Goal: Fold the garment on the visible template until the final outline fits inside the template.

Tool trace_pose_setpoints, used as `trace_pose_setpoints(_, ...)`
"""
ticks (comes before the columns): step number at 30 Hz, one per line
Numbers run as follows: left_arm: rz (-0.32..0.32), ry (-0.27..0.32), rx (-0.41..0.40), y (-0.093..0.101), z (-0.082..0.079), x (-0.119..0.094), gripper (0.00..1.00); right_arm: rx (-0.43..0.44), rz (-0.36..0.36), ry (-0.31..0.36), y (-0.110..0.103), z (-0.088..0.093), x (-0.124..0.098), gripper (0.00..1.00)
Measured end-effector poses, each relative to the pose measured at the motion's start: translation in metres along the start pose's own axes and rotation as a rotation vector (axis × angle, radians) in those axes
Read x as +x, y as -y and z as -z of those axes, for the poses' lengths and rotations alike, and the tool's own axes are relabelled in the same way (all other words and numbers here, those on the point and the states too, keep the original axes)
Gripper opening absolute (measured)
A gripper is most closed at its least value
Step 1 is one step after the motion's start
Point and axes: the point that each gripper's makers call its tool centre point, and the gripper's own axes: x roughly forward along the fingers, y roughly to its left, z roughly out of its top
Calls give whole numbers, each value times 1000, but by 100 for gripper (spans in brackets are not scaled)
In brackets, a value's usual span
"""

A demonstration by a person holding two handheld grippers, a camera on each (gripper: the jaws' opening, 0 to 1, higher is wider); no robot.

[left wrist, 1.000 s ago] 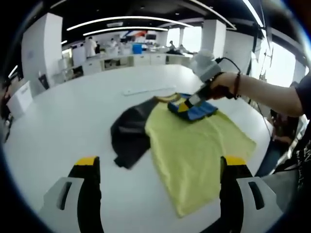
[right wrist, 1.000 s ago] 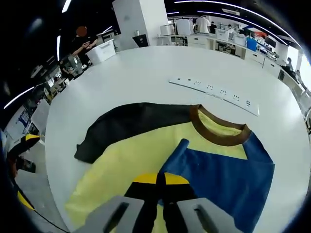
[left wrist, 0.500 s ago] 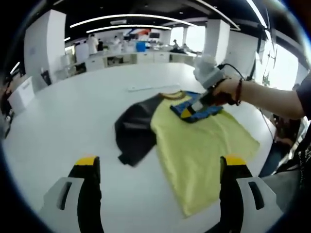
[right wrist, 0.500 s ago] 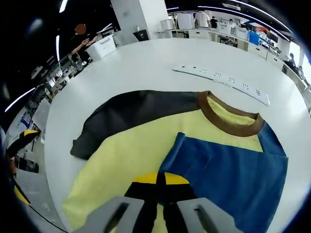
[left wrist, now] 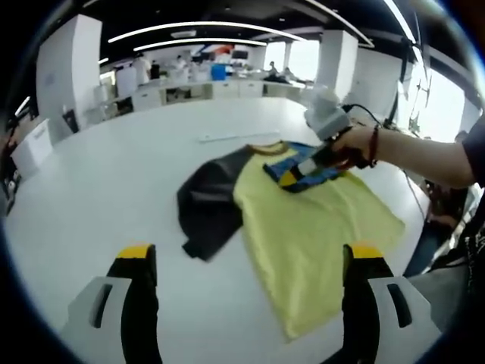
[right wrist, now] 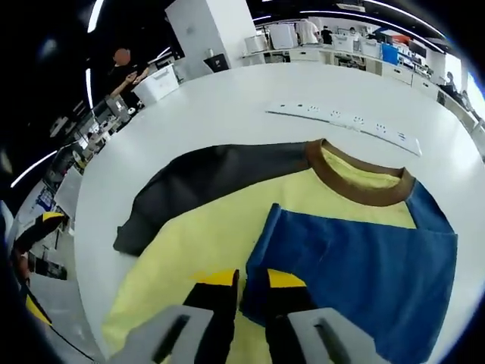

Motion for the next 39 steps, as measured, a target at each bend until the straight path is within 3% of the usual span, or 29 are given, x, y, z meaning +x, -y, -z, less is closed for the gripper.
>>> trace_pose_setpoints(7,0,-5,1,-2,1,-1,98,1,23,14,13,-6,-13,22)
trace_pose_setpoints(14,4,-2,5,-1,-1,2,98,33,85,-19,38,1,-12,22)
trace_pose_setpoints(22,0,-12,12,-3,0,3,98,42,91,-23,38,5,-4,15)
trace_pose_setpoints(29,-12,-20,13,-6,3,2,98,46,131,1,47,5,-5,0)
trace_pose_setpoints(39,-10,-24,11,-4,3,3,98,126,89,17,44,3,-5,0)
